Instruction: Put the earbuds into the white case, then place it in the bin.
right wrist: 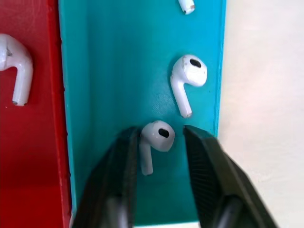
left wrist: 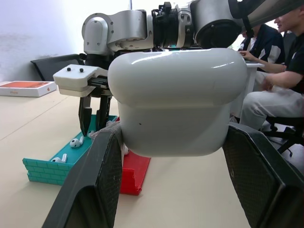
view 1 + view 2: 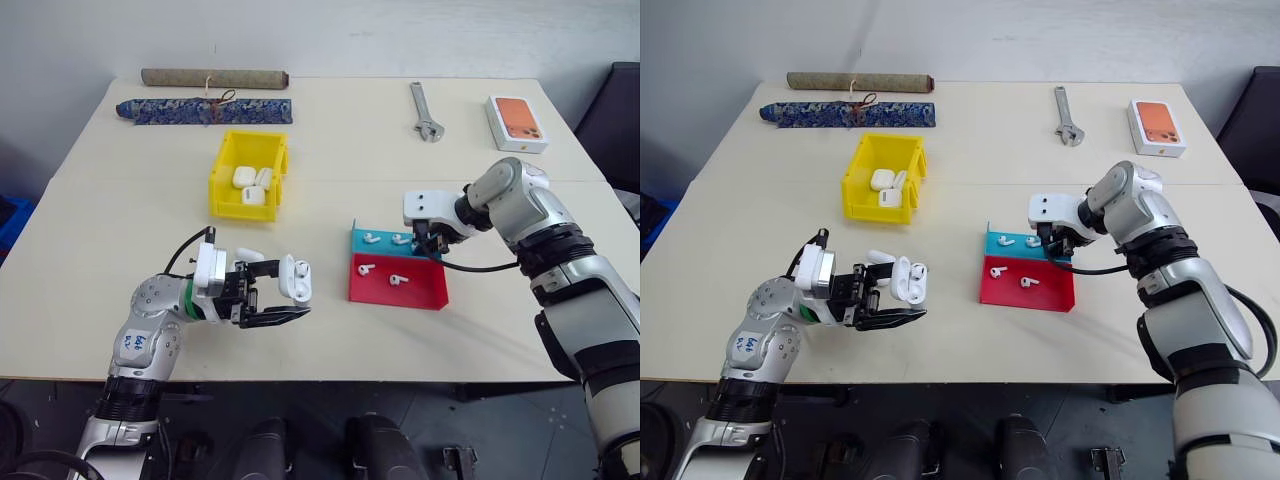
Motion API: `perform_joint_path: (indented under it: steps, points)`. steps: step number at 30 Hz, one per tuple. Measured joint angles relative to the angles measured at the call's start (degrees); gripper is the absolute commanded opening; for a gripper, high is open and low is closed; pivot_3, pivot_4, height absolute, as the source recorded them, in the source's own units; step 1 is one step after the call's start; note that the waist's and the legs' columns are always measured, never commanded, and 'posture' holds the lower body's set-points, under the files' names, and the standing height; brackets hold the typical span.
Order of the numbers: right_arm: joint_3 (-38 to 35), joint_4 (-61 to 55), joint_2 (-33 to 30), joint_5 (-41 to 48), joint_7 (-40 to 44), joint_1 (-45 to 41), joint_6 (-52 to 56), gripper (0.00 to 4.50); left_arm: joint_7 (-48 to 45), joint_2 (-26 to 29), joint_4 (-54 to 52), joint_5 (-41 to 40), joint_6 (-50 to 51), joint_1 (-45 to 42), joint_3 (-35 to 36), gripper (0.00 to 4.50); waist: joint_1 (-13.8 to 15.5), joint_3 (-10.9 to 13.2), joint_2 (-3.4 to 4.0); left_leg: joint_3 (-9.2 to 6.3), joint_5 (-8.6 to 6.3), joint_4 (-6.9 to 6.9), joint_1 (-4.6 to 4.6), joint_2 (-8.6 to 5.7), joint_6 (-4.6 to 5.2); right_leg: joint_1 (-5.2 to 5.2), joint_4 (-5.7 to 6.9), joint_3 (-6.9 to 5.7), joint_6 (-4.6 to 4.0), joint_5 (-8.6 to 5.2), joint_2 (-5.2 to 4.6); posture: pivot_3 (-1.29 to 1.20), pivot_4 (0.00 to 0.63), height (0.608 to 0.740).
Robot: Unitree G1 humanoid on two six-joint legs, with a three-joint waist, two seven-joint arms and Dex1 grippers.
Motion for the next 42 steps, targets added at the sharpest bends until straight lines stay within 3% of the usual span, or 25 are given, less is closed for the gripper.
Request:
perform_joint_path:
  steps: [1, 16, 19, 23, 28, 42]
  points:
    - [0.00, 0.01, 0.00, -0.01, 0.07, 0.01, -0.01, 0.02, 0.00, 0.01, 0.00, 0.00, 0.00, 0.00, 0.01, 2.75, 0.02, 0.00, 0.00, 0.00, 0.00, 0.01, 0.00, 0.00, 0.00, 0.00, 0.00, 0.00, 0.00, 0.00, 0.00, 0.00, 0.150, 0.740]
    - [-1.71, -2.16, -0.99, 0.96, 4.68, 0.91, 3.64, 0.02, 0.21, 0.25, -0.03, 0.00, 0.09, -0.01, 0.05, 2.75, 0.09, 0.00, 0.00, 0.01, 0.00, 0.01, -0.04, 0.00, 0.00, -0.05, 0.01, 0.01, 0.00, 0.00, 0.00, 0.00, 0.150, 0.740]
    - [-2.78, -3.72, -1.93, 1.65, 5.12, 0.89, 5.82, 0.59, 0.36, 0.30, -0.03, 0.00, 0.10, -0.01, 0.07, 2.75, 0.11, 0.00, 0.00, 0.01, 0.00, 0.01, -0.05, 0.00, 0.00, -0.06, 0.01, 0.01, 0.00, 0.00, -0.01, 0.00, 0.150, 0.740]
    - [-3.94, -4.51, -2.39, 2.47, 5.32, 0.75, 6.92, 1.89, 0.40, 0.31, -0.05, 0.00, 0.10, 0.01, 0.08, 2.75, 0.04, 0.00, 0.00, 0.02, 0.00, 0.00, -0.05, 0.00, 0.00, -0.07, 0.01, 0.01, 0.00, 0.00, 0.00, 0.00, 0.150, 0.740]
    - [-4.69, -4.14, 0.47, 3.44, 3.07, -0.76, 7.07, 1.89, 0.45, 0.32, -0.05, 0.00, 0.09, 0.01, 0.08, 2.75, -0.12, 0.00, 0.00, 0.06, 0.01, -0.01, -0.05, 0.01, -0.01, -0.13, 0.06, 0.05, 0.00, 0.00, 0.00, 0.00, 0.150, 0.740]
    - [-2.91, 6.74, 4.21, -0.19, -0.99, -4.22, -4.77, 1.89, 1.34, 0.39, -0.44, 0.00, 0.09, 0.52, 0.12, 2.75, -0.05, 0.01, 0.01, 0.06, 0.00, -0.01, -0.08, 0.00, -0.01, -0.15, 0.06, 0.05, 0.00, 0.00, -0.01, 0.00, 0.150, 0.740]
